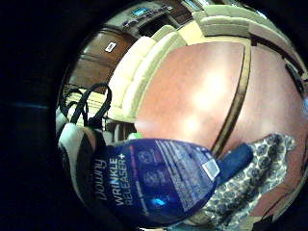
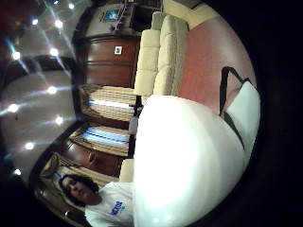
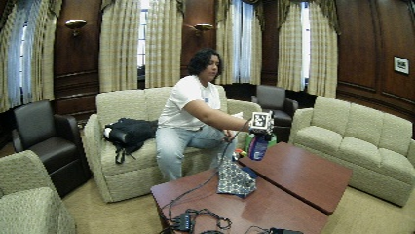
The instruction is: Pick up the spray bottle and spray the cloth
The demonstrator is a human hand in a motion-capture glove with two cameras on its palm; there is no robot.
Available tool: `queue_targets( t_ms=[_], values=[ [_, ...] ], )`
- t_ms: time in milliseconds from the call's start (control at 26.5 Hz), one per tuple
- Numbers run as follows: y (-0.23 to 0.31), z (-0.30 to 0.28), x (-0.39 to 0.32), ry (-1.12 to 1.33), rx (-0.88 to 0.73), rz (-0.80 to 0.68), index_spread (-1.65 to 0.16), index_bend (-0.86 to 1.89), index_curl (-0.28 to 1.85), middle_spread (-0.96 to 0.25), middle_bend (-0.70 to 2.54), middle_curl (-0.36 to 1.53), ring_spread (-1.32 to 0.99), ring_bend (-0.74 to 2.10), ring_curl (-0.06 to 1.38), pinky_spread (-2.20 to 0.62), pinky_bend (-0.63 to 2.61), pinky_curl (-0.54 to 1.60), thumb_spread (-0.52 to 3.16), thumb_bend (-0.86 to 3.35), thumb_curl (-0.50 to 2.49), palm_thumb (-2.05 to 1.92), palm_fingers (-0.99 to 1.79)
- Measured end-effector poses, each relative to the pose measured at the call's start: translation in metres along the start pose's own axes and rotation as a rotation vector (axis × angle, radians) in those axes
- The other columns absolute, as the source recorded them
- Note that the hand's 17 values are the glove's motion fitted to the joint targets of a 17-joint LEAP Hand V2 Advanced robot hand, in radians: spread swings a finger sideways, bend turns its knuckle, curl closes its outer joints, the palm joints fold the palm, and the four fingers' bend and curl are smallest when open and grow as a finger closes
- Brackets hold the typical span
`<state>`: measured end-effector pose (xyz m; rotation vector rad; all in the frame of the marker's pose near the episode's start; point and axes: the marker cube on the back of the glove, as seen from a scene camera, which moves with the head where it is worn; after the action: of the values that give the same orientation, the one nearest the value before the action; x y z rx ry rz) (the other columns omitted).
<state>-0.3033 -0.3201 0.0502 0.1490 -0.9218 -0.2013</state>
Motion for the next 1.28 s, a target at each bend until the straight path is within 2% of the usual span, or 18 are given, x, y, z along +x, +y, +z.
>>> queue_targets(
  t_ms=[151,377,754,1282],
  values=[
    [-0.008,0.016,0.029,-0.032,0.1,-0.005,-0.22,0.49,0.58,-0.17,0.66,0.53,-0.19,0.61,0.46,-0.27,0.36,0.39,0.23,-0.03,0.83,0.9,1.38],
    [-0.003,0.043,0.055,-0.048,0.148,-0.046,-0.22,0.49,0.58,-0.16,0.66,0.52,-0.19,0.61,0.46,-0.27,0.36,0.39,0.23,-0.03,0.83,0.9,1.38],
    [0.002,0.038,0.062,-0.046,0.259,-0.068,-0.23,0.48,0.58,-0.17,0.65,0.52,-0.2,0.61,0.46,-0.28,0.36,0.39,0.22,-0.03,0.83,0.89,1.38],
    [0.006,0.037,0.065,-0.047,0.281,-0.076,-0.24,0.48,0.58,-0.18,0.65,0.52,-0.22,0.62,0.46,-0.3,0.37,0.39,0.22,-0.03,0.83,0.87,1.4]
  ],
)
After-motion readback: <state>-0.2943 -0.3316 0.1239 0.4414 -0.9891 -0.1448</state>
